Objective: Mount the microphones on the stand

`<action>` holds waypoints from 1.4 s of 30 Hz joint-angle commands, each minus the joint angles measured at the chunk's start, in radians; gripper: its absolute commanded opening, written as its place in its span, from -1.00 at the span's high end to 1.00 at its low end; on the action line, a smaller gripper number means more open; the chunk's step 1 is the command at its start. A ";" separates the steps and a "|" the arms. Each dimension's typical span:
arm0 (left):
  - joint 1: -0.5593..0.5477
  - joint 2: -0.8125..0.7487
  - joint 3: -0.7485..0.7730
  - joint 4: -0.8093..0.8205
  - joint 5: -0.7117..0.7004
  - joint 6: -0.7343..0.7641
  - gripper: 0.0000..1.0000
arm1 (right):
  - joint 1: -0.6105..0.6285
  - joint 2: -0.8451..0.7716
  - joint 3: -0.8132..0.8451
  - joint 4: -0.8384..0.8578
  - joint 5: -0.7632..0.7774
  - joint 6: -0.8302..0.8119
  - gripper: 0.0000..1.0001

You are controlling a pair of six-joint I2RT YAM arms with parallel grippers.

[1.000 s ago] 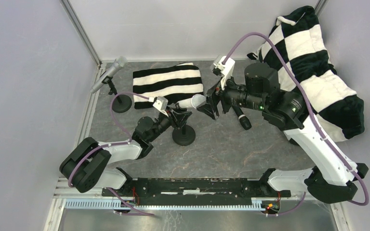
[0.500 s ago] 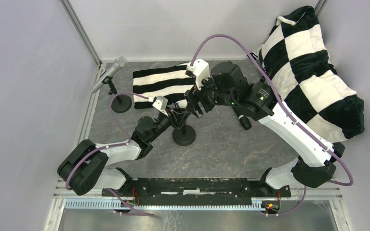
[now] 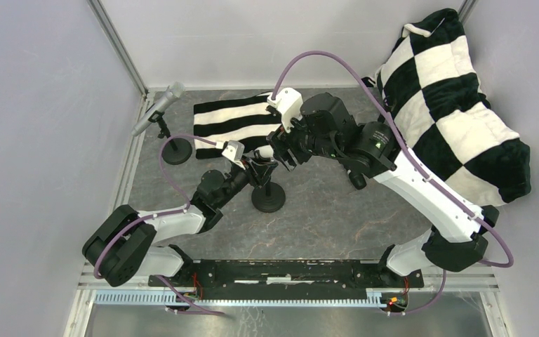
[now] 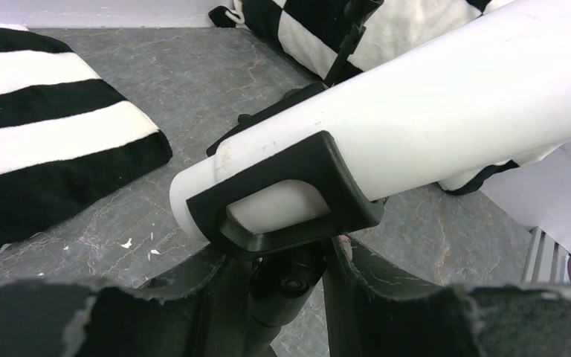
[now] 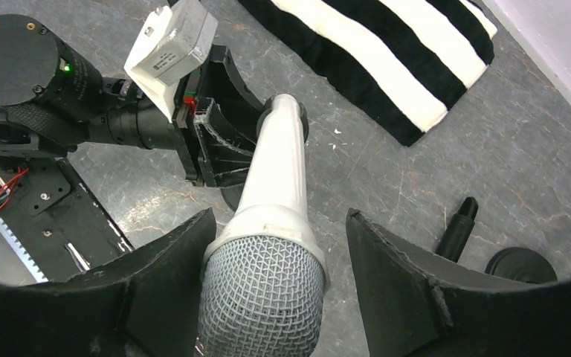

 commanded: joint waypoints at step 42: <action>-0.051 0.039 0.046 -0.062 -0.003 0.116 0.96 | 0.019 0.210 0.033 -0.113 0.092 -0.045 1.00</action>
